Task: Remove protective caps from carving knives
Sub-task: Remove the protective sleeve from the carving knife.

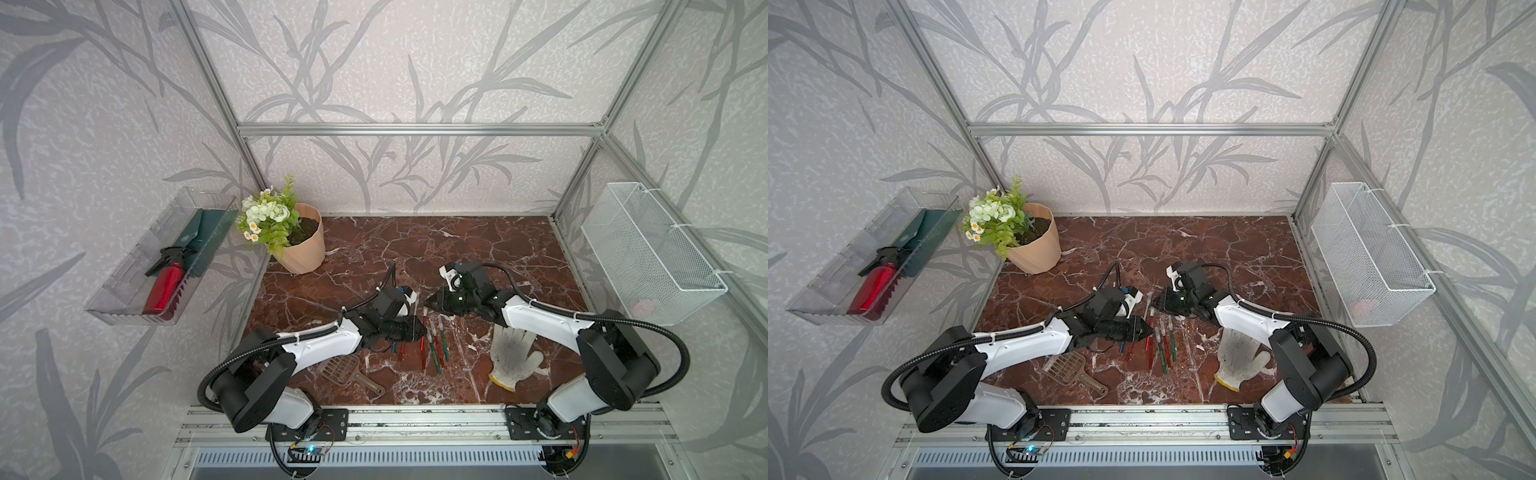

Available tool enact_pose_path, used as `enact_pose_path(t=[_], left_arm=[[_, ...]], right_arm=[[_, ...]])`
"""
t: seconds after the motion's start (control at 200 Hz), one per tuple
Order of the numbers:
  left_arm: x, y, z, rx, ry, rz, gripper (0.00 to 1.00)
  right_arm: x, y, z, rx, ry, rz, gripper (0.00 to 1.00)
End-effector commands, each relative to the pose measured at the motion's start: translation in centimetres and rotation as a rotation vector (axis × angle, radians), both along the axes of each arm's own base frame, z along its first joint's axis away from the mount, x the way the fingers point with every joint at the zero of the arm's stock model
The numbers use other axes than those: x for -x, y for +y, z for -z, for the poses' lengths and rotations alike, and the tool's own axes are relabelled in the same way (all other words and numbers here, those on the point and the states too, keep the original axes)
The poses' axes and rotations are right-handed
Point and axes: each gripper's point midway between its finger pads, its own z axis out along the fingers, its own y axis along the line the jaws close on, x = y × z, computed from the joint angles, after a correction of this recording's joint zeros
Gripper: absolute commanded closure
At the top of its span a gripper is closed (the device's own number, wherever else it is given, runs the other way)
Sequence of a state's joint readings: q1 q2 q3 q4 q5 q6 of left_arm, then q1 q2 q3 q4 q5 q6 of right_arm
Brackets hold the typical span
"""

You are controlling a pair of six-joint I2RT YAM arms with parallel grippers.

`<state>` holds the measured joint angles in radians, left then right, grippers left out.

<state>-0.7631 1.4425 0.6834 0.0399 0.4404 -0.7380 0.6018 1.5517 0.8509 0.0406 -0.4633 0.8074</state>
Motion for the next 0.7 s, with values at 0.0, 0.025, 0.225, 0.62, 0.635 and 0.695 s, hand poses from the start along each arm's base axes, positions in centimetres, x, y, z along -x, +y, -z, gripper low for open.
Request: enact_pose_path(t=[0.0,0.025,0.225,0.62,0.635,0.695], left_arm=[[-0.2,-0.2,0.1,0.014,0.003,-0.005,0.81],[-0.2,-0.2,0.1,0.015,0.003,-0.005,0.82],[-0.2,-0.1,0.1,0.012,0.000,-0.008,0.90],[0.2,-0.1,-0.3,0.016,-0.012,0.021,0.95],[0.3,-0.2,-0.3,0.017,-0.011,0.025,0.95],[0.3,-0.2,-0.2,0.014,-0.009,0.029,0.95]], right_arm=[[-0.6,0.3,-1.9,-0.034,-0.035,0.001,0.88],[-0.6,0.3,-1.9,-0.033,-0.035,0.001,0.88],[-0.6,0.3,-1.8,-0.031,-0.033,0.003,0.88],[-1.2,-0.3,-1.9,-0.026,-0.038,0.048,0.87],[-1.2,-0.3,-1.9,-0.026,-0.037,0.050,0.87],[-1.6,-0.4,-2.1,-0.029,-0.044,0.060,0.87]])
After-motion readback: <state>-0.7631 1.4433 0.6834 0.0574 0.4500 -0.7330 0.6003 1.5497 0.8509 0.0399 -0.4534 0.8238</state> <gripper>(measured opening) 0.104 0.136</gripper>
